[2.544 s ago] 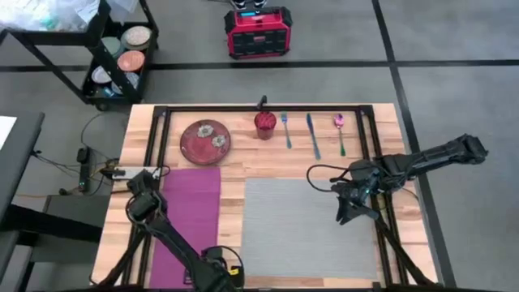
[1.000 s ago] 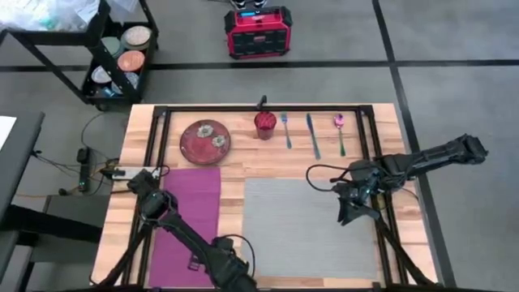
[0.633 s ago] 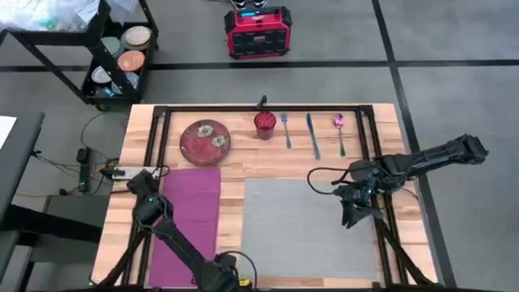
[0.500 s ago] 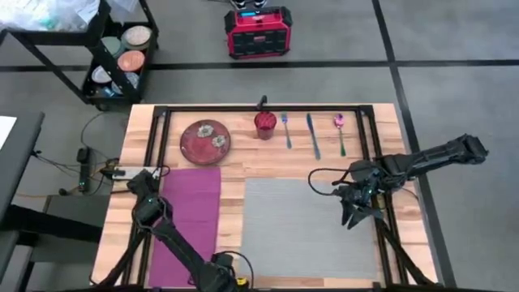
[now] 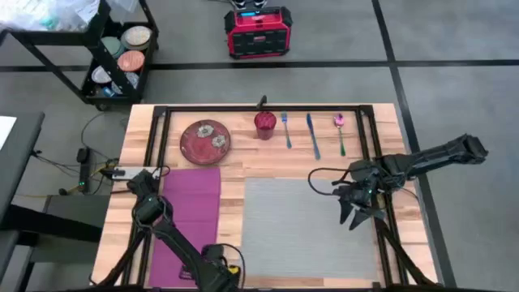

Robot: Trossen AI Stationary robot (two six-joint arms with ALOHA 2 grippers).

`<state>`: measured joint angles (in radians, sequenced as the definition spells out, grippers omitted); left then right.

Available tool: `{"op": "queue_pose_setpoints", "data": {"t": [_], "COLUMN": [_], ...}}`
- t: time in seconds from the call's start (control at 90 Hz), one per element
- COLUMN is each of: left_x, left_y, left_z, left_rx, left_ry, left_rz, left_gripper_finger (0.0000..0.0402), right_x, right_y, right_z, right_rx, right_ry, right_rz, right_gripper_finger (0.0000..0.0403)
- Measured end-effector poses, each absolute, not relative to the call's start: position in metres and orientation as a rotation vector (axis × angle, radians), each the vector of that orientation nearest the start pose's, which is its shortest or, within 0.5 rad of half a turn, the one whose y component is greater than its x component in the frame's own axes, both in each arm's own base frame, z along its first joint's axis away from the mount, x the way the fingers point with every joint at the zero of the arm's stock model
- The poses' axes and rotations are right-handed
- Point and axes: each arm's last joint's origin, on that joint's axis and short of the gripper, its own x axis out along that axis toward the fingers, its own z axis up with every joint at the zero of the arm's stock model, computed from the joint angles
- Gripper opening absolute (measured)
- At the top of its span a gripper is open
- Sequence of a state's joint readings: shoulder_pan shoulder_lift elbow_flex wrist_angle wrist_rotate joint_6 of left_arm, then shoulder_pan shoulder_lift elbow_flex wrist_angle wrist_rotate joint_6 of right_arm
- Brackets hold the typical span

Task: Set table place
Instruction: Fold the purple napkin

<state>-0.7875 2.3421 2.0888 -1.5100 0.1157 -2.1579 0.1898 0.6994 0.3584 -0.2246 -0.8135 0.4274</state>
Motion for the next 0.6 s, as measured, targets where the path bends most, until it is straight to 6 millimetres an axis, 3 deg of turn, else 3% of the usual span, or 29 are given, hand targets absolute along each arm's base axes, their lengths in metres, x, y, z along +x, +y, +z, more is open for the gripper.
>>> {"op": "queue_pose_setpoints", "data": {"t": [0.144,0.289,0.444,0.6], "left_x": [0.315,0.319,0.314,0.314], "left_y": [-0.324,-0.337,-0.34,-0.339], "left_z": [0.186,0.157,0.157,0.173], "left_rx": [-1.016,-1.066,-1.084,-1.099], "left_ry": [1.407,1.462,1.485,1.462], "left_rz": [1.134,1.156,1.202,1.216], "left_gripper_finger": [0.0165,0.0164,0.0164,0.0164], "right_x": [0.136,0.136,0.136,0.136], "right_y": [0.048,0.048,0.047,0.047], "right_z": [0.201,0.201,0.2,0.2], "right_rx": [0.577,0.578,0.581,0.582], "right_ry": [0.774,0.775,0.783,0.791], "right_rz": [0.84,0.838,0.835,0.831], "right_gripper_finger": [0.0184,0.0184,0.0183,0.0183]}}
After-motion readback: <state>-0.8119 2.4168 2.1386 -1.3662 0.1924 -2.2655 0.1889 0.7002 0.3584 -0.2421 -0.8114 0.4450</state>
